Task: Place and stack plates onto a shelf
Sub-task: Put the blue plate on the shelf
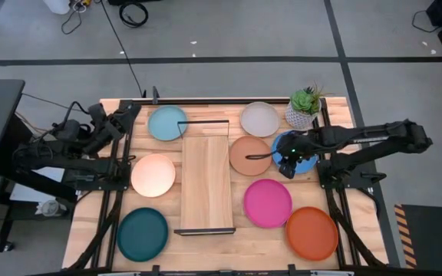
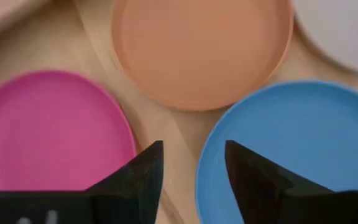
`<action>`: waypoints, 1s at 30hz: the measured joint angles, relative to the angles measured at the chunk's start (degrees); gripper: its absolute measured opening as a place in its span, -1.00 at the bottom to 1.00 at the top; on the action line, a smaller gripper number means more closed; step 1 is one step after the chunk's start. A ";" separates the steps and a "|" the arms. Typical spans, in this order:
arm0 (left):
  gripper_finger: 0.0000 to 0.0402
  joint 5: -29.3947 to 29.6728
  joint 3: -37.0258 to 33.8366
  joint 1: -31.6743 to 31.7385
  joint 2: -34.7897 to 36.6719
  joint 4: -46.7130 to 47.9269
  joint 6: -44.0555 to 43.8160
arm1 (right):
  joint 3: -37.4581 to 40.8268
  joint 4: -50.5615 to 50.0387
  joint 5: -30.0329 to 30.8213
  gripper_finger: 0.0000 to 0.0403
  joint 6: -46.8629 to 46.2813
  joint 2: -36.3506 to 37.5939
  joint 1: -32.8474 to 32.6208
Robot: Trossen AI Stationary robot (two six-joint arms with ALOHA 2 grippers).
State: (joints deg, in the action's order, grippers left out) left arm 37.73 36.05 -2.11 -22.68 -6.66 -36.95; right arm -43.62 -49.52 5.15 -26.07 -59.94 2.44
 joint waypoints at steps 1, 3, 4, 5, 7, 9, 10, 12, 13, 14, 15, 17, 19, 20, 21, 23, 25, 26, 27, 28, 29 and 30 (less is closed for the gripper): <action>-0.40 -0.47 0.00 0.00 -0.05 0.05 -0.03 | 0.00 -0.47 -0.15 -0.07 -1.31 -0.74 0.01; -0.40 -1.16 0.00 0.00 -0.20 -0.18 -0.30 | 0.00 -2.84 -0.18 -0.05 -5.64 -1.92 0.48; -0.40 -1.43 0.00 0.00 -0.20 -0.01 -0.52 | 0.00 -4.74 -0.18 -0.05 -7.99 -2.38 0.98; -0.40 -1.62 0.00 0.00 -0.20 0.01 -0.80 | 0.00 -6.66 -0.18 -0.06 -10.22 -2.75 1.62; -0.40 -1.68 0.00 0.00 -0.20 -0.01 -1.07 | 0.02 -10.04 -0.36 -0.07 -13.03 -2.84 3.20; -0.40 -1.68 0.00 0.00 -0.20 0.04 -1.01 | 0.04 -12.06 -1.54 -0.09 -13.75 -2.68 4.89; -0.40 -1.68 0.00 0.00 -0.20 0.13 -0.99 | 0.04 -12.59 -2.42 -0.10 -13.71 -2.58 5.82; -0.40 -1.65 0.00 0.00 -0.20 0.12 -0.94 | 0.04 -12.78 -4.22 -0.12 -12.28 -2.53 7.20; -0.40 -1.65 0.00 0.00 -0.20 0.12 -0.61 | 0.04 -12.52 -4.62 -0.12 -11.22 -2.66 7.58; -0.40 -1.63 0.00 0.00 -0.20 0.13 -0.16 | 0.04 -12.18 -4.66 -0.13 -10.04 -2.79 7.70; -0.40 -1.63 0.00 0.00 -0.20 0.16 0.05 | 0.07 -11.64 -4.66 -0.13 -8.52 -2.85 7.73; -0.40 -1.62 0.00 0.00 -0.20 0.18 0.11 | 0.32 -8.79 -4.58 -0.14 -4.97 -2.83 7.09; -0.40 -1.61 0.00 0.00 -0.20 0.30 0.13 | 0.89 -5.60 -4.27 -0.14 -0.66 -2.73 5.93; -0.40 -1.59 0.00 0.00 -0.20 0.46 0.13 | 1.23 -3.98 -3.81 -0.14 1.76 -2.69 5.16; -0.40 -1.59 0.00 0.00 -0.20 0.66 0.13 | 1.59 -2.47 -3.17 -0.14 4.23 -2.75 4.33; -0.40 -1.59 0.00 0.00 -0.20 0.87 0.15 | 2.48 0.14 -1.44 -0.14 8.44 -3.00 2.75; -0.40 -1.59 0.00 0.00 -0.20 0.97 0.15 | 3.57 1.59 0.16 -0.14 11.09 -3.56 1.51; -0.40 -1.59 0.00 0.00 -0.20 0.99 0.15 | 4.17 1.96 0.81 -0.14 11.60 -3.92 1.12; -0.40 -1.59 0.00 0.00 -0.20 1.03 0.15 | 4.71 2.05 1.33 -0.14 11.67 -4.35 0.84; -0.40 -1.59 0.00 0.00 -0.20 1.03 0.18 | 5.28 2.34 1.58 -0.14 11.31 -4.72 0.64; -0.40 -1.59 0.00 0.00 -0.20 1.03 0.20 | 5.73 2.32 1.82 -0.14 10.93 -5.12 0.50; -0.40 -1.59 0.00 0.00 -0.20 1.03 0.22 | 5.97 2.43 1.94 -0.14 10.64 -5.64 0.36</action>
State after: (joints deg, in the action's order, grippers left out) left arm 36.14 36.05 -2.11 -22.87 -5.63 -36.73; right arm -37.65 -47.08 7.09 -15.43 -65.58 2.79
